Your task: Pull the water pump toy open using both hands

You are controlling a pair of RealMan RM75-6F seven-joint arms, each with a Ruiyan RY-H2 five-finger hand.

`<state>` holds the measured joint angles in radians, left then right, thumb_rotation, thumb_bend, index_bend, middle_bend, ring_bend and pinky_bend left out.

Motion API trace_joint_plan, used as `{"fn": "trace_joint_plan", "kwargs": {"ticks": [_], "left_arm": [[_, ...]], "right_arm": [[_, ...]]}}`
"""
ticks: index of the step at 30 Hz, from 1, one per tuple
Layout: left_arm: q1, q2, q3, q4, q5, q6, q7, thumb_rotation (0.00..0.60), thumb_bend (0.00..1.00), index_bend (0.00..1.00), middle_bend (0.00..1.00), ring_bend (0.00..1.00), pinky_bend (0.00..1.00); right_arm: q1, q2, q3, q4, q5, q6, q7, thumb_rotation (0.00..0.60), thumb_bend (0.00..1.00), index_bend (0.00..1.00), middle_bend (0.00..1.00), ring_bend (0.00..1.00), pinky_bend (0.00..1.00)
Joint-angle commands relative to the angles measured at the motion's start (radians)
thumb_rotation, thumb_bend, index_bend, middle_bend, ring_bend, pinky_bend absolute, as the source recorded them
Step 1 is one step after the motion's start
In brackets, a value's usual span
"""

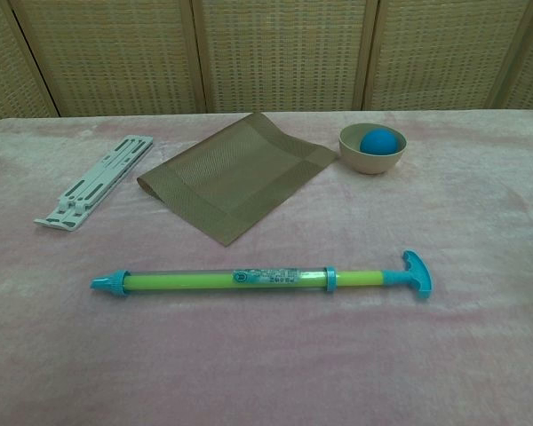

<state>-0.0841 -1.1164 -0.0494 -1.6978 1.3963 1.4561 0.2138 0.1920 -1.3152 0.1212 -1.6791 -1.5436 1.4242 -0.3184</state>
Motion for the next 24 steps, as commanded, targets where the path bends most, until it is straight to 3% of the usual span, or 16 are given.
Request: {"fn": "trace_joint_plan", "kwargs": {"ticks": [1,12,24], "left_arm": [[0.000,0.002,-0.001,0.003,-0.003,-0.003,-0.008,0.600,0.12,0.00,0.00,0.00,0.00],[-0.006,0.010,0.002,0.007,-0.002,-0.022,-0.041,0.600,0.12,0.00,0.00,0.00,0.00],[-0.017,0.011,-0.005,0.025,-0.030,-0.056,-0.072,0.600,0.12,0.00,0.00,0.00,0.00]], "right_arm": [[0.057,-0.073,0.003,-0.065,0.069,-0.102,-0.122,0.600,0.21,0.51,1.00,1.00,0.72],[0.164,-0.333,0.019,0.032,0.216,-0.228,-0.313,0.600,0.38,0.52,1.00,1.00,0.72],[0.234,-0.447,0.059,0.124,0.291,-0.256,-0.365,0.600,0.47,0.50,1.00,1.00,0.72]]}}
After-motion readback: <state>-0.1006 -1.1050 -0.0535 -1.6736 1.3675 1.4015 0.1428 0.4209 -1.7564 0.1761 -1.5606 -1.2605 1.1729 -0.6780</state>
